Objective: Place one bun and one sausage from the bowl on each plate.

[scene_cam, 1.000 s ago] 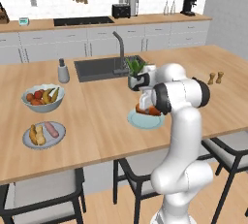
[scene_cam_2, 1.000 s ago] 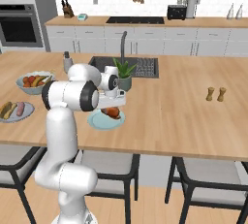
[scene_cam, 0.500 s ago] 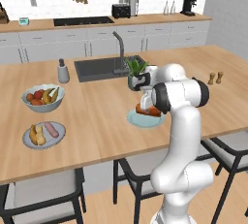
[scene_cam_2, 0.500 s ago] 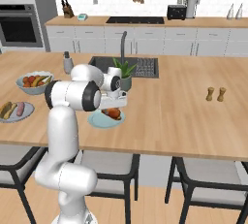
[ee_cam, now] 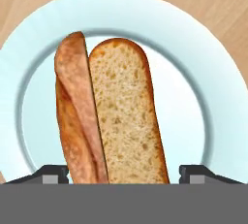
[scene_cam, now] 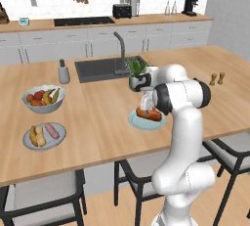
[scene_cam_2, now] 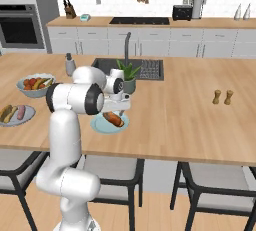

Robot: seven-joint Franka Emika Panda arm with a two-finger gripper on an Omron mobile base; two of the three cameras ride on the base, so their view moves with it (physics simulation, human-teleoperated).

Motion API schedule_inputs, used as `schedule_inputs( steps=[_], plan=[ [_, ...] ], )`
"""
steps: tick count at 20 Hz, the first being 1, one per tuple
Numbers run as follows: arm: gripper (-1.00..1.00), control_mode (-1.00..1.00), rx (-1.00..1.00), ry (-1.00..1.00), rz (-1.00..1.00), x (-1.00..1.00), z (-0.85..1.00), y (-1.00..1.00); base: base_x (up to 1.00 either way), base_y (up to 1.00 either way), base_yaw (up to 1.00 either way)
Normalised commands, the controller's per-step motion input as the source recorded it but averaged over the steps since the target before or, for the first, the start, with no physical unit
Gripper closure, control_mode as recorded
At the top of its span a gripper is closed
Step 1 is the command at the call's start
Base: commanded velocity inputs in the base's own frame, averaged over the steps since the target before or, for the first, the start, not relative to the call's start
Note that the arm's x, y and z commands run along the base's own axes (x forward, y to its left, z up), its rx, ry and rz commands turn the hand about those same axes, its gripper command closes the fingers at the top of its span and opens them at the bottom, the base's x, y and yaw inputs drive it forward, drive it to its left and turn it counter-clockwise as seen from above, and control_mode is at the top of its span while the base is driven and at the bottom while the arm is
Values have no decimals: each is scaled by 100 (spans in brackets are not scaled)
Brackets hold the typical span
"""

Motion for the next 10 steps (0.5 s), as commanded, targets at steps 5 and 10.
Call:
schedule_inputs(
  steps=[5, 10],
  plan=[
    [-100, -100, 0, -6, -3, -15, 36, 9, 0, 0, 0],
    [-100, -100, 6, -19, -6, -48, 73, 0, 0, 0, 0]
  ],
)
